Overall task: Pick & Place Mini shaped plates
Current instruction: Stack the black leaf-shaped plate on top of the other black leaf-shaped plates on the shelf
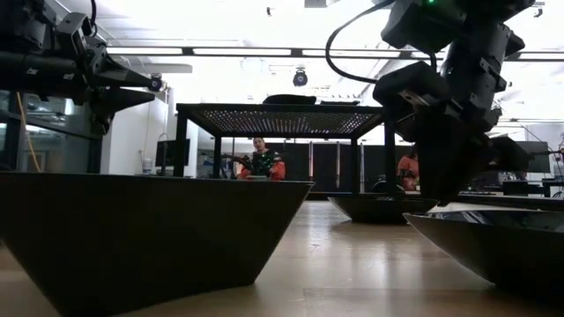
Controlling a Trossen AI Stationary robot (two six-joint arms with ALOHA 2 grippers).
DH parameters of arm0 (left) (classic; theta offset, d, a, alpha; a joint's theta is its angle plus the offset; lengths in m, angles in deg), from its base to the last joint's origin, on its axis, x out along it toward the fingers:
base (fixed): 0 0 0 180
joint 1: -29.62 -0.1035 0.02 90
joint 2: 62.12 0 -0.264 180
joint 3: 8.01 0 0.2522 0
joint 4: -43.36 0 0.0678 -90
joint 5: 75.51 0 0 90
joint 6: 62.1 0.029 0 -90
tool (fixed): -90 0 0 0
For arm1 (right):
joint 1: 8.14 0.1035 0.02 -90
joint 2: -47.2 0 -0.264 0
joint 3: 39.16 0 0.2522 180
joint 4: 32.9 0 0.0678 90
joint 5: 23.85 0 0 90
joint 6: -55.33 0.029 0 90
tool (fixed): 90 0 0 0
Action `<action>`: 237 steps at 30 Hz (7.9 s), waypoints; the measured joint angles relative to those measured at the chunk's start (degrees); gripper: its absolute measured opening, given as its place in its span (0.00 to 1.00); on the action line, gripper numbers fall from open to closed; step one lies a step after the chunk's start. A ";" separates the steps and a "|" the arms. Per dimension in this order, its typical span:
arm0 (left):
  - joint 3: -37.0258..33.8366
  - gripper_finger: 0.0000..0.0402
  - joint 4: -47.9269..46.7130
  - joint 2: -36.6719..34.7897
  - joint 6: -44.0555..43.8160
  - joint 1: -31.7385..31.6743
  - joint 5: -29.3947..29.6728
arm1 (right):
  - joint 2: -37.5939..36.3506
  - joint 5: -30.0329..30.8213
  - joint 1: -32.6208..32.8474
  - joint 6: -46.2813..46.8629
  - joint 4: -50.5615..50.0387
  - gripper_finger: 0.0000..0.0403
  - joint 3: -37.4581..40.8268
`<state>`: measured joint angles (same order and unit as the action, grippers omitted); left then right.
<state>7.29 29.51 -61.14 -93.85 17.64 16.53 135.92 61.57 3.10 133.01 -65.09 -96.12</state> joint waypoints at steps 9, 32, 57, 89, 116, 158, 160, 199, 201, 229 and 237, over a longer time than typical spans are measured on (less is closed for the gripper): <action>0.01 0.31 0.01 -0.01 0.00 0.01 0.00 | 1.39 0.11 -0.02 -0.81 1.47 0.22 0.00; 0.00 0.31 -0.01 0.00 0.00 -0.01 0.02 | 3.49 1.39 -1.16 -3.39 3.11 0.22 0.00; -0.01 0.31 0.01 0.00 -0.01 0.01 0.02 | 2.44 0.98 -1.46 -8.75 5.53 0.01 0.00; -0.01 0.31 0.22 0.00 -0.01 -0.01 1.11 | -23.58 17.49 2.43 -10.67 3.78 0.00 0.00; 0.07 0.31 7.26 0.03 -4.93 0.01 0.74 | -23.56 37.69 3.73 -20.26 8.05 0.00 0.00; 51.36 0.56 15.10 69.52 17.56 -0.01 9.72 | -11.29 67.23 -6.09 -80.55 30.34 0.00 -12.68; 52.36 0.56 16.86 70.77 17.61 -0.01 9.31 | -10.35 67.58 -6.40 -80.73 31.29 0.00 -12.68; 54.50 0.56 18.68 73.93 18.10 -0.01 13.15 | -6.44 58.00 -11.30 -87.20 46.01 0.00 -12.66; 54.50 0.55 19.14 73.93 18.01 -0.01 13.18 | -6.22 58.01 -11.30 -87.11 45.97 0.00 -12.66; 54.48 0.08 18.43 73.91 16.93 -0.01 13.17 | -5.84 51.16 -11.77 -87.00 47.01 0.00 -12.66; 54.43 0.01 18.26 73.87 16.92 -0.07 13.62 | -5.87 47.08 -12.04 -88.95 46.97 0.07 -12.66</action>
<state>61.72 47.78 12.72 -76.93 17.57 30.15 130.04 108.65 -8.94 44.06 -18.12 -108.78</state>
